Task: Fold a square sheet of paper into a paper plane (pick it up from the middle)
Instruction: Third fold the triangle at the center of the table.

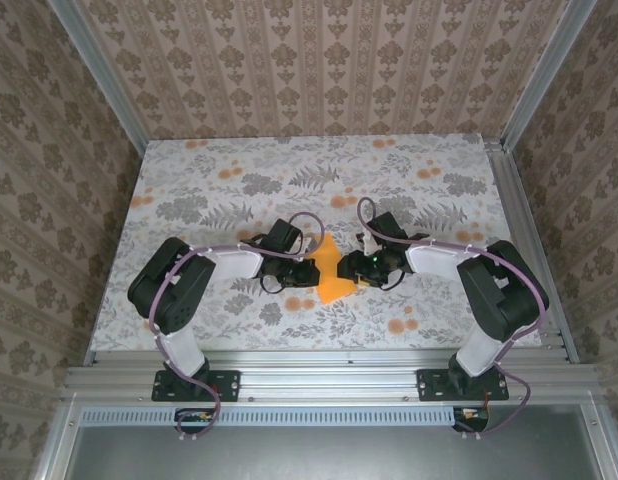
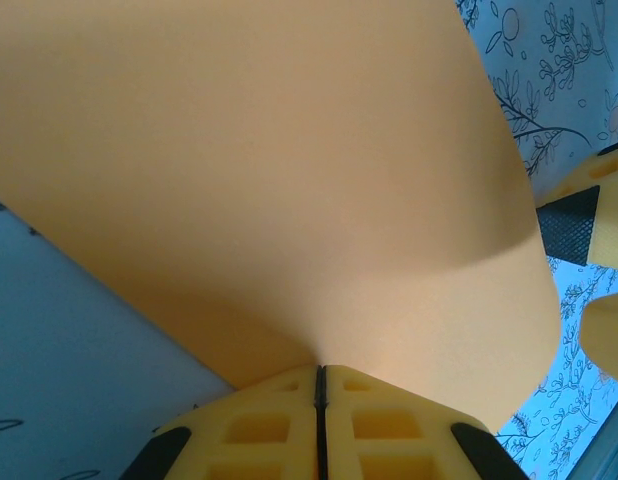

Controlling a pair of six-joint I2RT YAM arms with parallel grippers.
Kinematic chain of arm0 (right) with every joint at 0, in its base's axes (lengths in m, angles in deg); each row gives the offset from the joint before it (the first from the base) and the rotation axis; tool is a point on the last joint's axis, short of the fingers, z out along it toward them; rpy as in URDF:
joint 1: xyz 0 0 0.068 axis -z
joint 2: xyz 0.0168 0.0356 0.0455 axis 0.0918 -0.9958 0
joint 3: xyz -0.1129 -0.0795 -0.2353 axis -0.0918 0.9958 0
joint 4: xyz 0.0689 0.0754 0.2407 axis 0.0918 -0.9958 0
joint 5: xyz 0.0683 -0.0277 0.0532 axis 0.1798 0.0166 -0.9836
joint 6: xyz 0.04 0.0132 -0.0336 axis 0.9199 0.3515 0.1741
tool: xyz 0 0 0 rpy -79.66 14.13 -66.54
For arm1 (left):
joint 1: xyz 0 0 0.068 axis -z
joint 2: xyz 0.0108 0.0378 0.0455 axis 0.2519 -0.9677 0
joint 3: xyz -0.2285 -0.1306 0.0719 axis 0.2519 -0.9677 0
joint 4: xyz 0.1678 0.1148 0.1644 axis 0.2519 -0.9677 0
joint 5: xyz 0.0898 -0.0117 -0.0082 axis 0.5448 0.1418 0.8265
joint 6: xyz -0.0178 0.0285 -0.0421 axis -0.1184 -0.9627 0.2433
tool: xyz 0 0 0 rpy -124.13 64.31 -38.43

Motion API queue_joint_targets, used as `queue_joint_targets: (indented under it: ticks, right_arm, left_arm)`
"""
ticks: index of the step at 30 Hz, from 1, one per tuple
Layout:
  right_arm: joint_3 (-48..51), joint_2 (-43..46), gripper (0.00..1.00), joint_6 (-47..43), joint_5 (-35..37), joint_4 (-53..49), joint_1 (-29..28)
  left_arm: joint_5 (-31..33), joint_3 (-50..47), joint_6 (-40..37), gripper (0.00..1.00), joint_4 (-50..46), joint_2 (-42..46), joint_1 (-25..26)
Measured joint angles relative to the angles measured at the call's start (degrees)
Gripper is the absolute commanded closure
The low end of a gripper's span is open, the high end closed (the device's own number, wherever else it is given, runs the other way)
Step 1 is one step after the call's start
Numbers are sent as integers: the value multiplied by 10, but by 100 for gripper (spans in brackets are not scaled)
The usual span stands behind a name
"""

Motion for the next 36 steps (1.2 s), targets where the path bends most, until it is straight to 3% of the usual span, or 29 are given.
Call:
queue_joint_targets:
  ticks: [11,21,36]
  right_arm:
    - [10,25,48,11,-35,16,0]
    - [13,33,69,33,-58,42,0]
    - [15,36,75,43,-76,57,1]
  left_arm:
    - [-6,-3,-3,91,6,0,-3]
    - [-10,-3,-6,92,5,0,-6]
    - [-12,-3,-15,92,4,0,-8]
